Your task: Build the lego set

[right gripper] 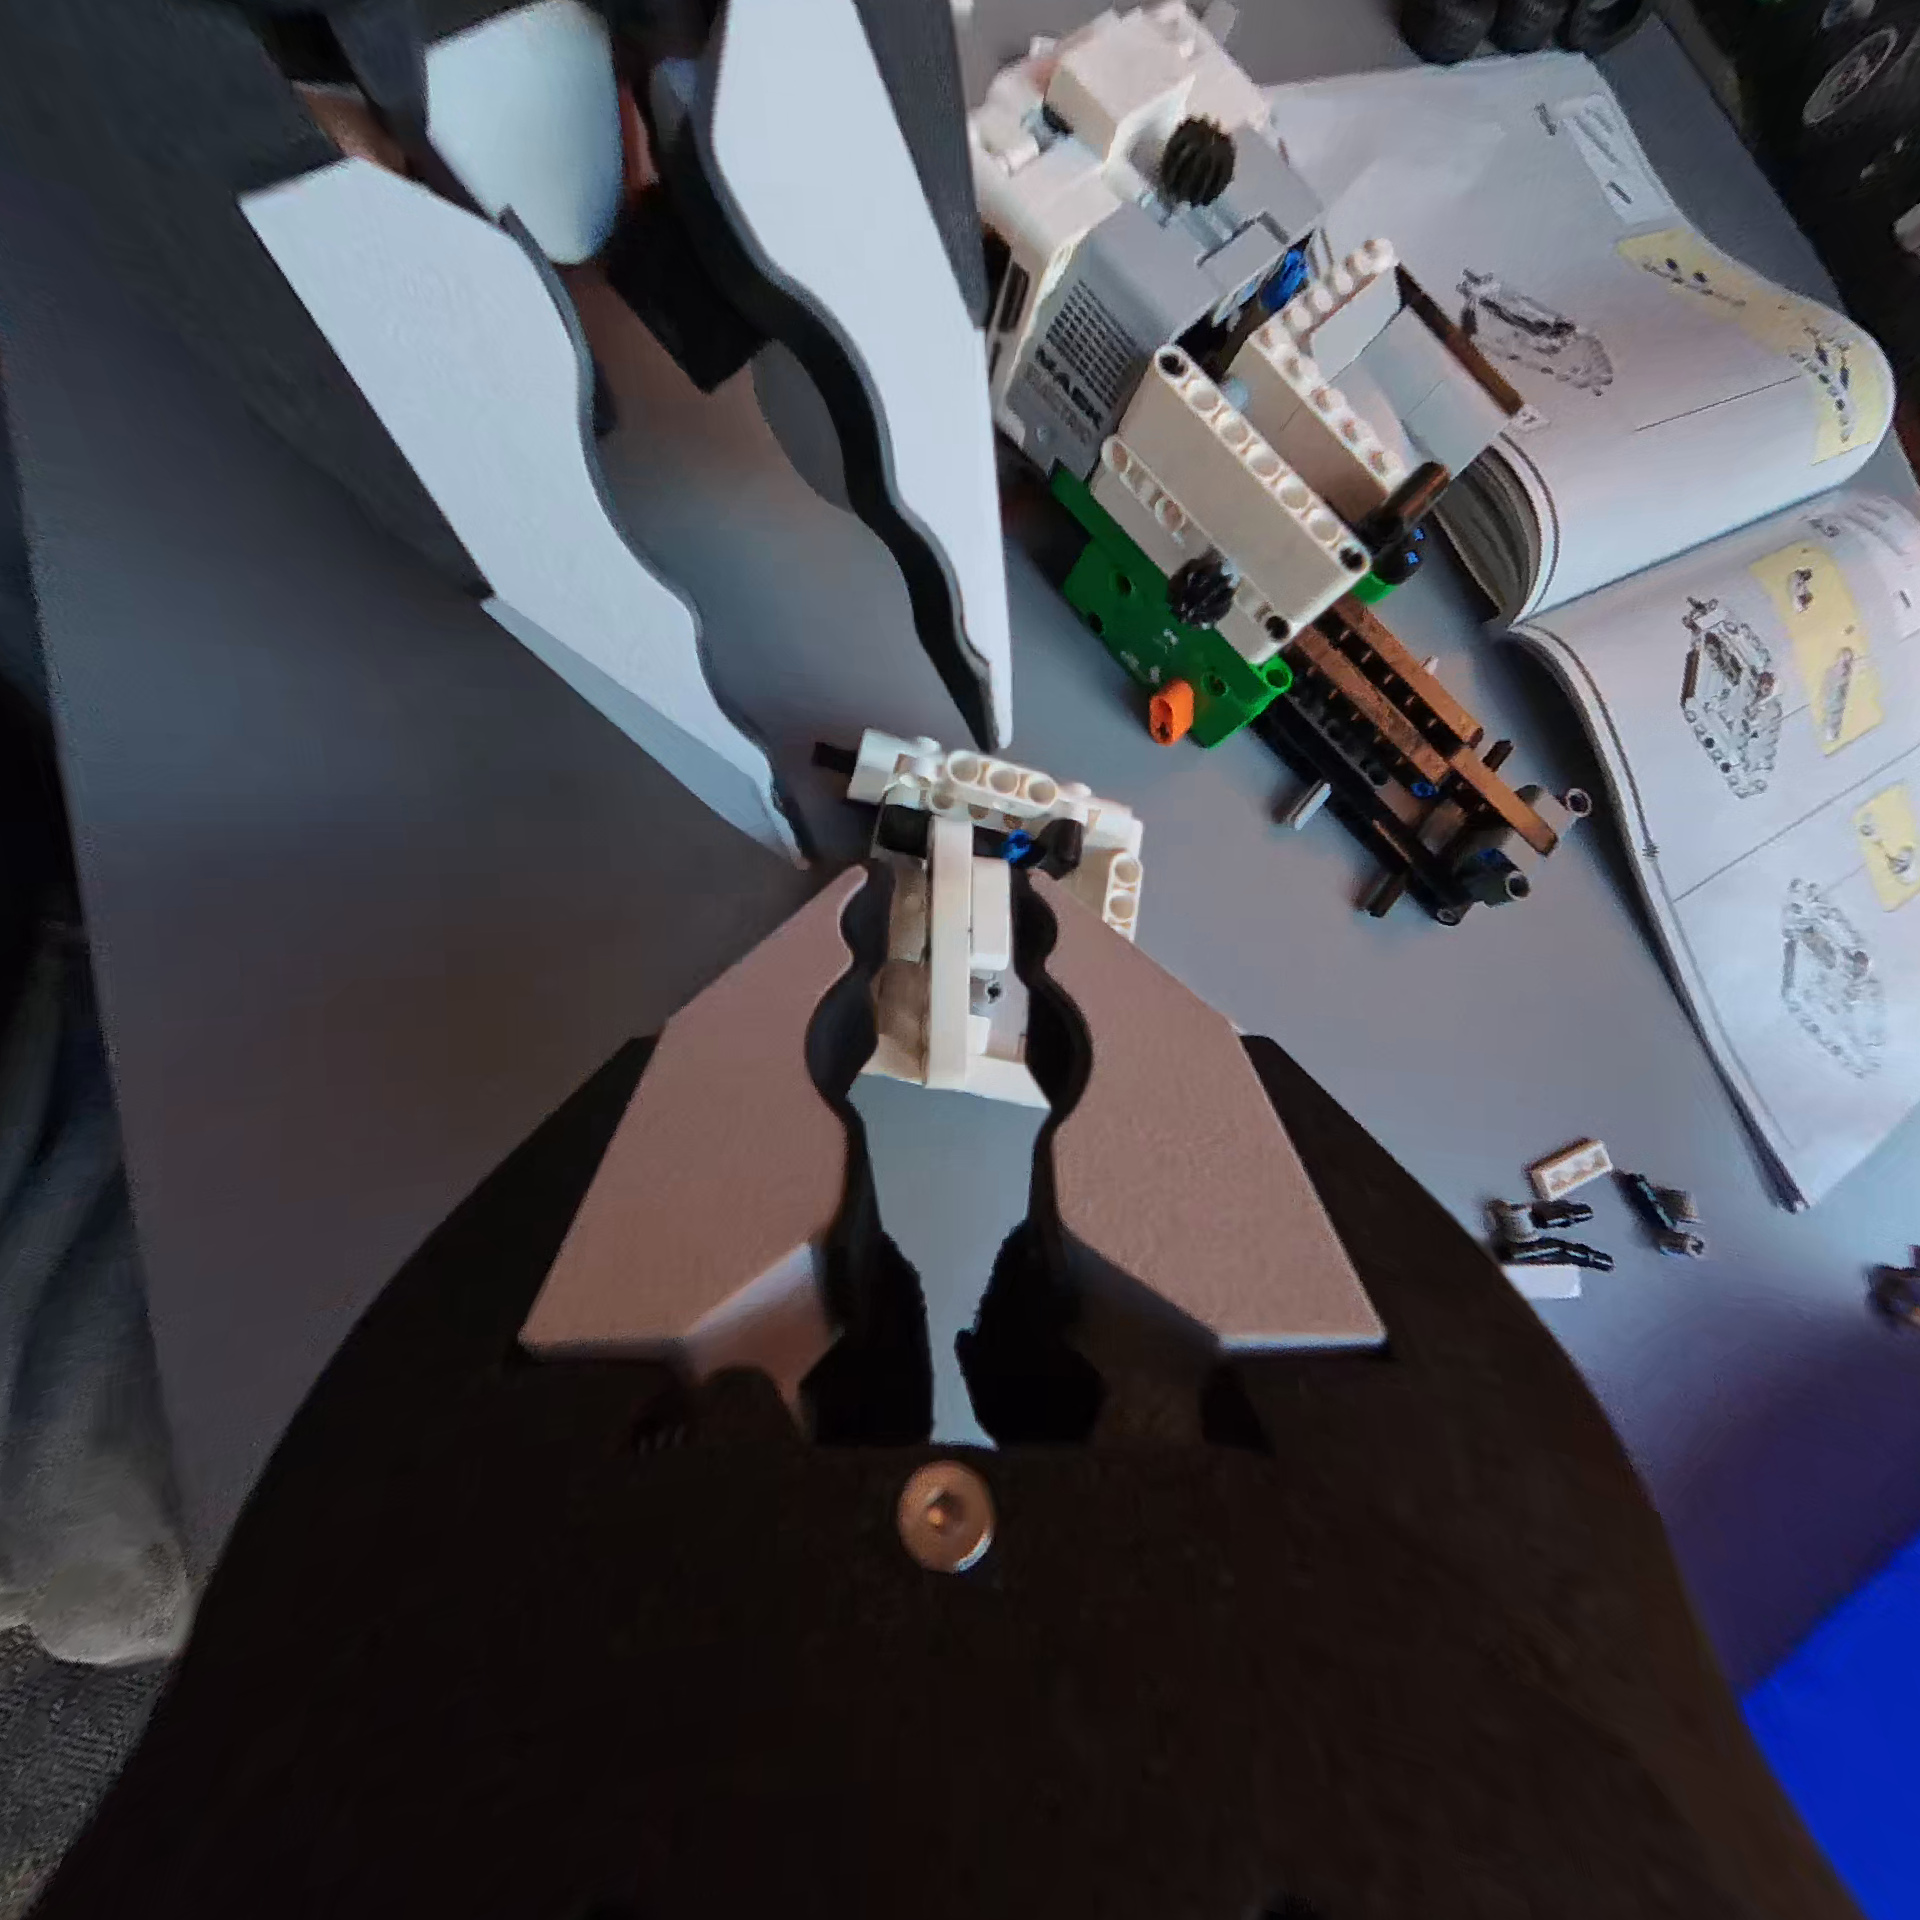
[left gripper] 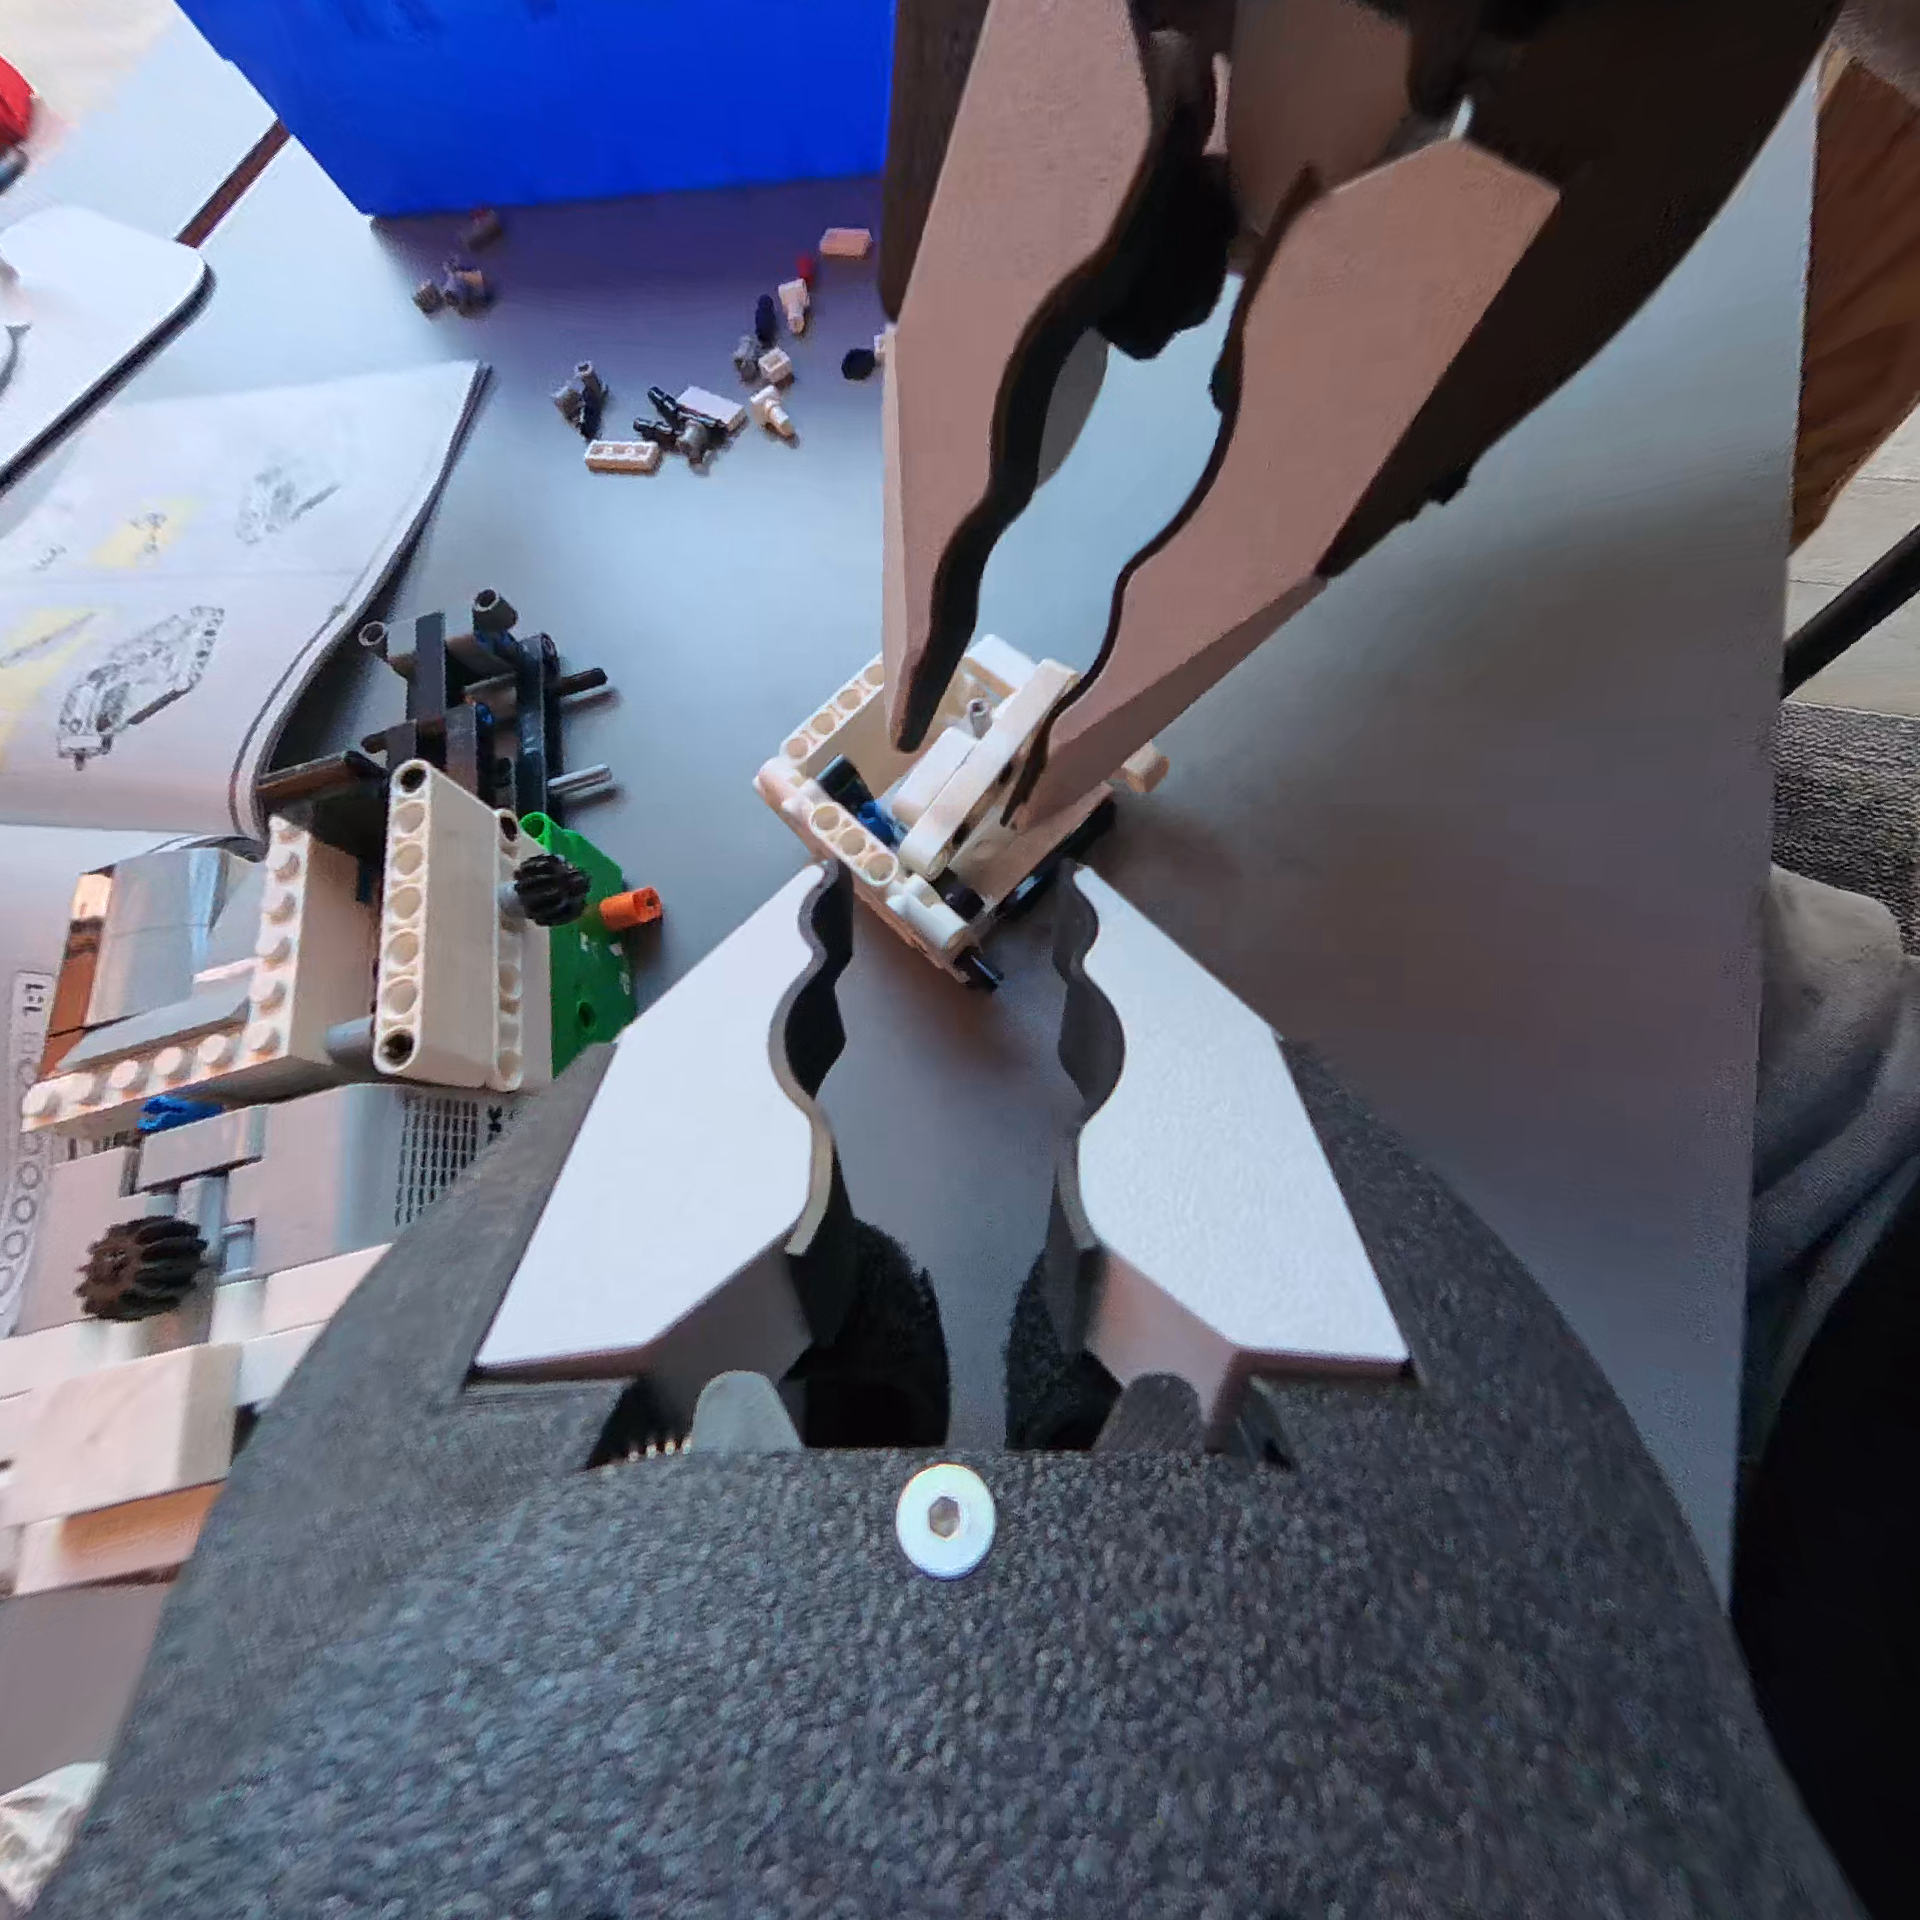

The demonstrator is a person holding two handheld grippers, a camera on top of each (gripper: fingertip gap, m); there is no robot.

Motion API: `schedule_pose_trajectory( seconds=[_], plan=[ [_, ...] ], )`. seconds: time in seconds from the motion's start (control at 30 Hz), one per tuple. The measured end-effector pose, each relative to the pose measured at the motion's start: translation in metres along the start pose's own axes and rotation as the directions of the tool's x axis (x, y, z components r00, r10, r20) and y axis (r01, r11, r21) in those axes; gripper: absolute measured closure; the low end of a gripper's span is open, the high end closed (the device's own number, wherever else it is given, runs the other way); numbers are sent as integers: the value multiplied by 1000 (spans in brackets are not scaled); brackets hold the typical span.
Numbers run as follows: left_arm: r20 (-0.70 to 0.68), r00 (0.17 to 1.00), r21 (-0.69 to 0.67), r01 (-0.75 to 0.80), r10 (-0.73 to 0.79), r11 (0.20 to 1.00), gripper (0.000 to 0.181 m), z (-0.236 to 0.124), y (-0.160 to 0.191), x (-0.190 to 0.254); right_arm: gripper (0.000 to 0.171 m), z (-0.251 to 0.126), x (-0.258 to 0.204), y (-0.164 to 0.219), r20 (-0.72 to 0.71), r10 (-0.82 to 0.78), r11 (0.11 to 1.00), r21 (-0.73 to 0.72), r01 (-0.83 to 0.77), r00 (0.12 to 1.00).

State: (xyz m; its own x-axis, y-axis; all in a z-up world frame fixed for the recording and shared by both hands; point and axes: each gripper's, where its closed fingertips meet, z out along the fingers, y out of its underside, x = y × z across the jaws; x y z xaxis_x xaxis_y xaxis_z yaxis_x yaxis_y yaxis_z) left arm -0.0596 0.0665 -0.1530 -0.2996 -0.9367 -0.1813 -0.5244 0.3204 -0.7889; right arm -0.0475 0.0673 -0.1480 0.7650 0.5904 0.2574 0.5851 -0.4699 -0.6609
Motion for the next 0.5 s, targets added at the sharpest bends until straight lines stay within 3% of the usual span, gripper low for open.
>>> schedule_pose_trajectory(
  seconds=[0.03, 0.2, 0.33, 0.43, 0.5],
  plan=[
    [-1, 1000, -6, 12, -12, 1000, 144, 2, 1, -1, 149, 2, 0, 3, 0, -10, 1000, -22, 10, 1000],
    [-15, 998, -6, 66, -66, 998, 145, 4, -1, -3, 158, 10, -2, 18, 35, -2, 996, -88, 5, 999],
    [23, 998, 61, 63, -65, 996, 147, -5, -12, -5, 165, 10, 0, 18, 68, 124, 991, -48, -121, 990],
    [75, 997, 109, -15, 7, 994, 153, -10, -17, -11, 165, 0, -4, 2, 140, 233, 968, 59, -243, 962],
    [75, 997, 81, -42, 36, 996, 153, -8, -11, -14, 165, -8, -3, -4, 154, 284, 949, 93, -300, 946]
  ],
)
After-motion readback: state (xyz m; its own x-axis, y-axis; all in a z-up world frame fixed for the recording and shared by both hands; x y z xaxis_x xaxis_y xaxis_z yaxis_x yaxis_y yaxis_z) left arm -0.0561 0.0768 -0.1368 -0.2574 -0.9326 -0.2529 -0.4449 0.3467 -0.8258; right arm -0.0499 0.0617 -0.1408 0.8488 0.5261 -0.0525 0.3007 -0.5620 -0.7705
